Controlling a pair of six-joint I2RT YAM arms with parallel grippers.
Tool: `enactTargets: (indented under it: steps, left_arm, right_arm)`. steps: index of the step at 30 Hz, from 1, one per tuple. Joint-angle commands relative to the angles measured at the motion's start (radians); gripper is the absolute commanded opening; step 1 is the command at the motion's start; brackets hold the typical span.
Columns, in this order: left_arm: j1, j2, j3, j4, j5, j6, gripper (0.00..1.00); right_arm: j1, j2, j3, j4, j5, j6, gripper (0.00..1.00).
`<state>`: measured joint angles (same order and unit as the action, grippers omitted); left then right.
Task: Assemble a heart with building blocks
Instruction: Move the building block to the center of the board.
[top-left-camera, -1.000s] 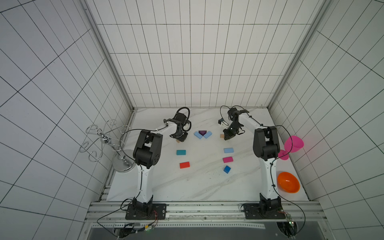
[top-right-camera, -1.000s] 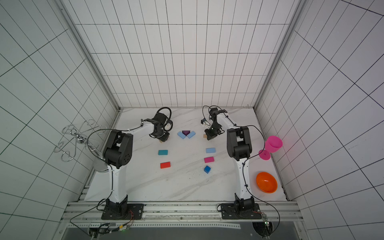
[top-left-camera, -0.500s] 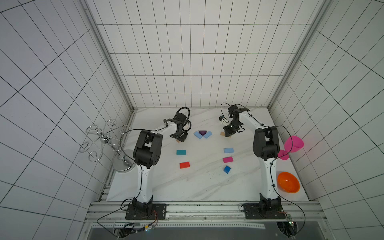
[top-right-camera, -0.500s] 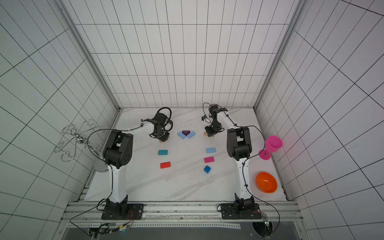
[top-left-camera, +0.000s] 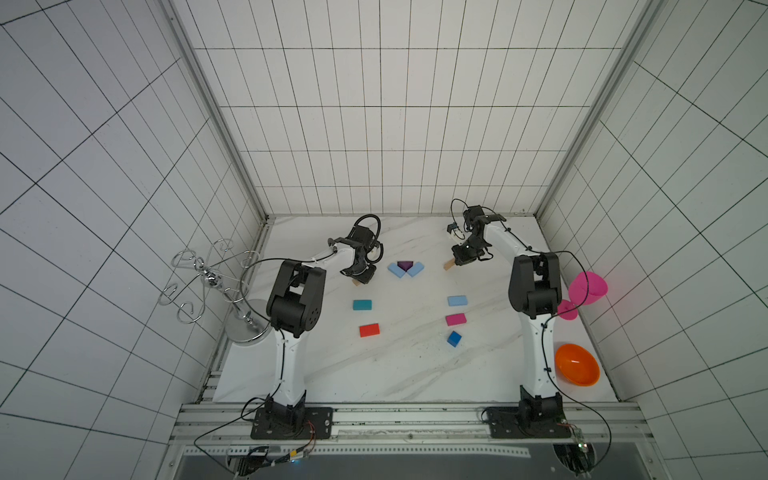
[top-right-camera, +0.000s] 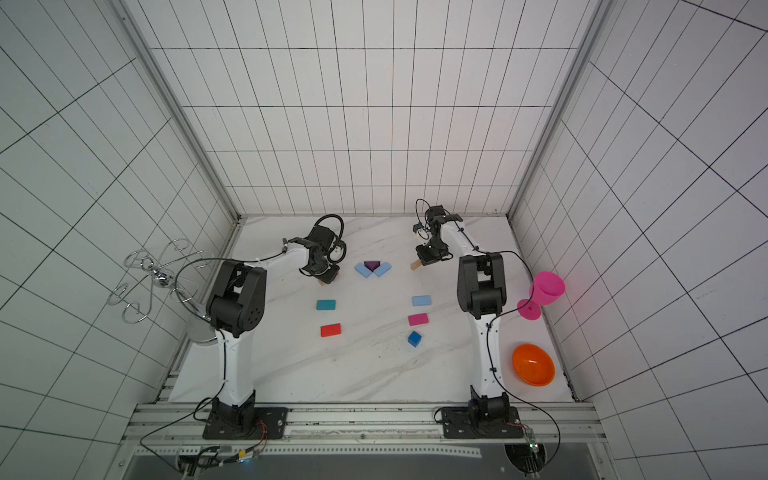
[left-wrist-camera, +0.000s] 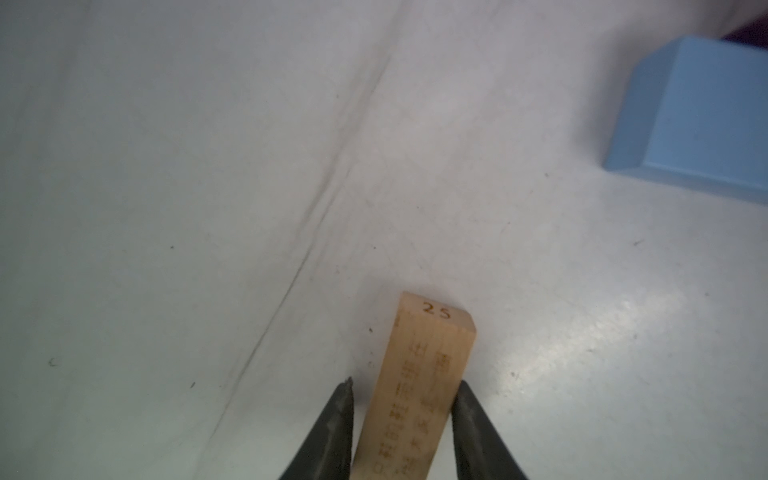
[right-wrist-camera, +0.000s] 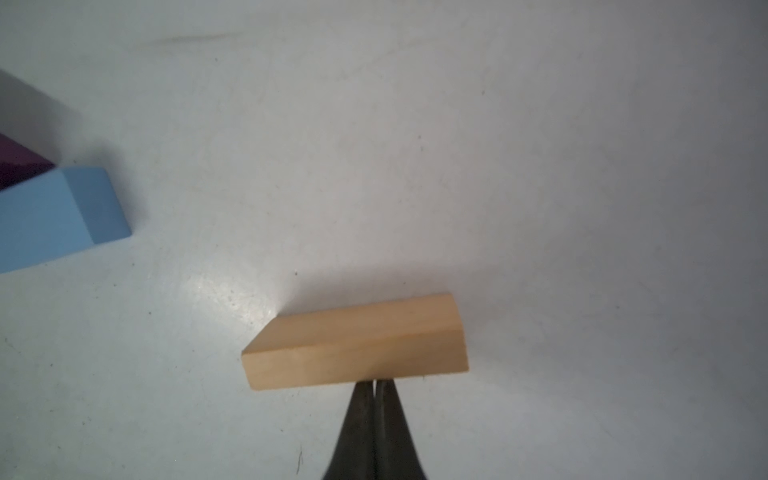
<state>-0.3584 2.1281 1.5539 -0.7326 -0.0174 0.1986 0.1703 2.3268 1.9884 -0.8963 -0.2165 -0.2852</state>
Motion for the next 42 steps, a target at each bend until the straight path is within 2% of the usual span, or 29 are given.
enactTargets:
  steps: [1,8,23,37,42]
  left_arm:
    - [-0.004,0.063,-0.019,-0.050,-0.022,0.009,0.38]
    - [-0.009,0.072,-0.009,-0.054,-0.025,0.004,0.38]
    - [-0.013,0.067,-0.014,-0.057,-0.032,0.005,0.38]
    - [-0.019,0.055,-0.025,-0.053,-0.035,0.006,0.38]
    - [-0.029,0.060,-0.025,-0.053,-0.038,0.004,0.38]
  right_arm:
    - [-0.001,-0.029,0.004,0.052,-0.014,0.024,0.05]
    - [0.009,-0.023,0.060,0.033,-0.040,0.020,0.05]
    - [0.032,-0.032,0.024,0.032,-0.046,0.010,0.03]
    - [-0.001,-0.086,-0.157,0.045,0.092,-0.002,0.00]
    - [-0.011,-0.147,-0.215,0.061,0.101,-0.008,0.00]
